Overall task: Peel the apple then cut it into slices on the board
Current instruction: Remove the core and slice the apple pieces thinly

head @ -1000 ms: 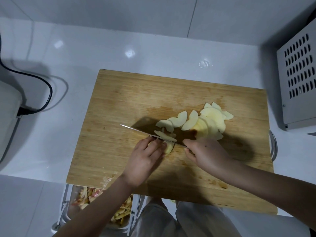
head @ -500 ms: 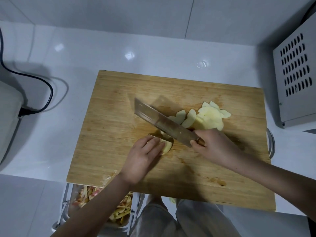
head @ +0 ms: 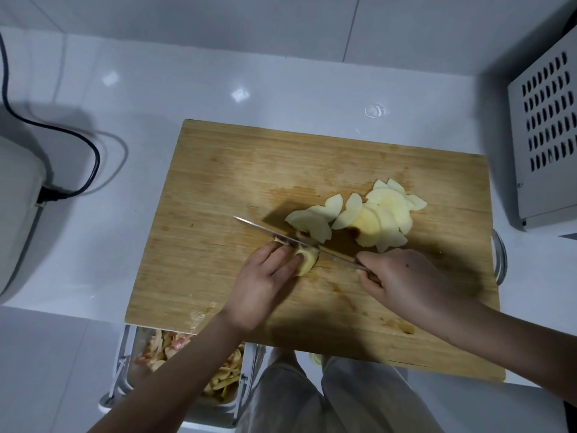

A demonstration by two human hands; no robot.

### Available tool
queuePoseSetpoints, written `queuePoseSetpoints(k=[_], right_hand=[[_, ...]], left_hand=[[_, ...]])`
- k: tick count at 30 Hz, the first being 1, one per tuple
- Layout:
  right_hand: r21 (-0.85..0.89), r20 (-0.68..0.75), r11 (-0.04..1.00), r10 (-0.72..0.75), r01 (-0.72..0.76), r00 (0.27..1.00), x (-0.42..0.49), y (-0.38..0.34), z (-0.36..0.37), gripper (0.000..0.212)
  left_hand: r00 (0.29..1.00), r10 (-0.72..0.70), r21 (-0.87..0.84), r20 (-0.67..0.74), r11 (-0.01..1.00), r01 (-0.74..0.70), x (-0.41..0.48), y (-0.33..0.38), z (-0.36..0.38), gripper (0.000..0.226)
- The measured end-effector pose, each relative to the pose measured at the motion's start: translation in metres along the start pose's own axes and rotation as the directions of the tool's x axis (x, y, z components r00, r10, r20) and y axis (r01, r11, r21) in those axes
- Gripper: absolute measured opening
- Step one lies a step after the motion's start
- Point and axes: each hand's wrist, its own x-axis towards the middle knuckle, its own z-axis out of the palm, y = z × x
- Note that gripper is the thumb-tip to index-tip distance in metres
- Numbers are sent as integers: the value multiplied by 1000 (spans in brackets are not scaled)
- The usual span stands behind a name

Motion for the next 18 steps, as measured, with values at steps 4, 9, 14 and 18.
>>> queuePoseSetpoints(k=[4, 9, 14, 18], right_hand=[[-29, 50, 999, -16, 17, 999, 9, -3, 3, 16], [-22, 108, 999, 27, -24, 994, 26, -5, 19, 18], [51, 92, 997, 60, -65, 994, 25, -2, 20, 18], [48, 22, 997, 55, -56, 998, 11, 0, 9, 22]], left_hand=[[1000, 1, 2, 5, 1000, -1, -2, -3, 2, 35], [1000, 5, 30, 25, 1000, -5, -4, -4, 4, 36], [1000, 15, 75, 25, 997, -17, -5, -5, 1, 36], [1000, 14, 92, 7, 996, -15, -2, -3, 1, 34]])
